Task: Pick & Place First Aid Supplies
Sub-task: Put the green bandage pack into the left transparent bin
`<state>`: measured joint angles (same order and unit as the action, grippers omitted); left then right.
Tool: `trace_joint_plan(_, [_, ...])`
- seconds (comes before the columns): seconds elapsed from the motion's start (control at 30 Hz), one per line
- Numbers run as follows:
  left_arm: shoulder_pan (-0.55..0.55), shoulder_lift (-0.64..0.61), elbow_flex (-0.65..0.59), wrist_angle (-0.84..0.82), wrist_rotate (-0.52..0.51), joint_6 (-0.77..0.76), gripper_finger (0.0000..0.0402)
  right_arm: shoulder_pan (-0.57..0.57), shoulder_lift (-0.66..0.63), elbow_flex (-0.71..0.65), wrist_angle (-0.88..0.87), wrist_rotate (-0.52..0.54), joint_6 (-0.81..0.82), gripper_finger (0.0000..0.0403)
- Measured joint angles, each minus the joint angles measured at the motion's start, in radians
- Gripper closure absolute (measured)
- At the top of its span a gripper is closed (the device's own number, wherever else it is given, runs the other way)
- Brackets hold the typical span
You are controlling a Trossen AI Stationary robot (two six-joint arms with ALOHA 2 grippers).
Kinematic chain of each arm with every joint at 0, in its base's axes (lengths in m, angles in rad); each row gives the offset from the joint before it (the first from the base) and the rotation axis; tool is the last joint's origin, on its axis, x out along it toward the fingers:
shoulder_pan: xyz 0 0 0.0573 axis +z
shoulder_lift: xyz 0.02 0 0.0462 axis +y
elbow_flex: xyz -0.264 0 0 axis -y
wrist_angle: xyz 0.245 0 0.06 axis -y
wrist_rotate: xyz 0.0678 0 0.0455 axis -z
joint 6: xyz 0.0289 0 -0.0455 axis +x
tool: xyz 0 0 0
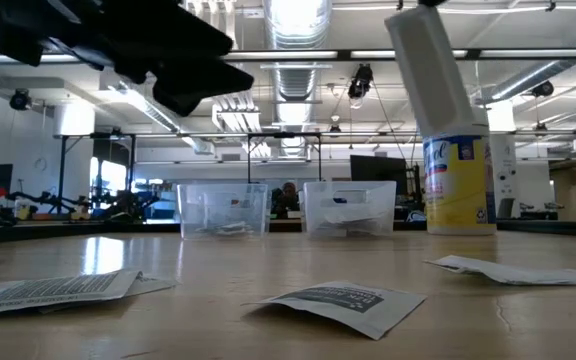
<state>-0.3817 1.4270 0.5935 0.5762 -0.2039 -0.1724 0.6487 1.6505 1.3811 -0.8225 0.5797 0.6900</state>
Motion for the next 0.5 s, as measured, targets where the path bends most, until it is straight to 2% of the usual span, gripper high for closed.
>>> trace_joint_plan(0.23, [0.000,0.094,0.106,-0.001,0.000,0.062,0.0161,-0.011,0.000,0.000,0.162,-0.001,-0.121,0.0395])
trace_joint_plan(0.5, [0.001,0.143,0.202,-0.001,0.000,0.070,0.0161,-0.013,0.000,0.000,0.252,-0.003,-0.192,0.0395])
